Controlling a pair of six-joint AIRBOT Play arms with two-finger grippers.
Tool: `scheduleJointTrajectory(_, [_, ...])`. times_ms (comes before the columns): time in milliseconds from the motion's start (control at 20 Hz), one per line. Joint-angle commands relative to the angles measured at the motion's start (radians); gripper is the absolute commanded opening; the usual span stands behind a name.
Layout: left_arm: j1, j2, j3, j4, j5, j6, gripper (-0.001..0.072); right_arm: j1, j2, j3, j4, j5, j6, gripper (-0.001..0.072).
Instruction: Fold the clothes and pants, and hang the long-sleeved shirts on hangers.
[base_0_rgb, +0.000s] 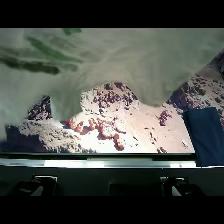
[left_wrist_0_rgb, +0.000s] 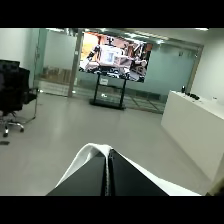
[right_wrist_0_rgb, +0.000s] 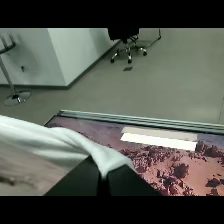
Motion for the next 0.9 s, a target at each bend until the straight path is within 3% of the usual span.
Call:
scheduleJointTrajectory(0, [0.000,0.032,-0.008,-0.039,-0.066,0.000,0.0016,-0.002,-0.008,0.025,-0.015,0.010,0.074,0.0032])
scheduleJointTrajectory(250, [0.000,-0.196,-0.008,-0.105,-0.164,0.001,0.0016,0.001,-0.200,-0.036,-0.017,0.089,0.179,0.0031])
scheduleJointTrajectory(450, [0.000,-0.529,-0.008,-0.192,-0.243,0.105,0.0016,0.001,-0.467,-0.055,-0.073,0.141,0.177,0.0032])
scheduleJointTrajectory(700, [-0.002,-0.954,-0.007,-0.340,-0.187,0.171,0.0015,0.001,-0.849,-0.055,-0.099,0.164,0.178,0.0032])
scheduleJointTrajectory(850, [-0.021,-1.112,-0.007,-0.407,-0.126,0.176,0.0016,0.003,-1.054,-0.055,-0.110,0.144,0.178,0.0031])
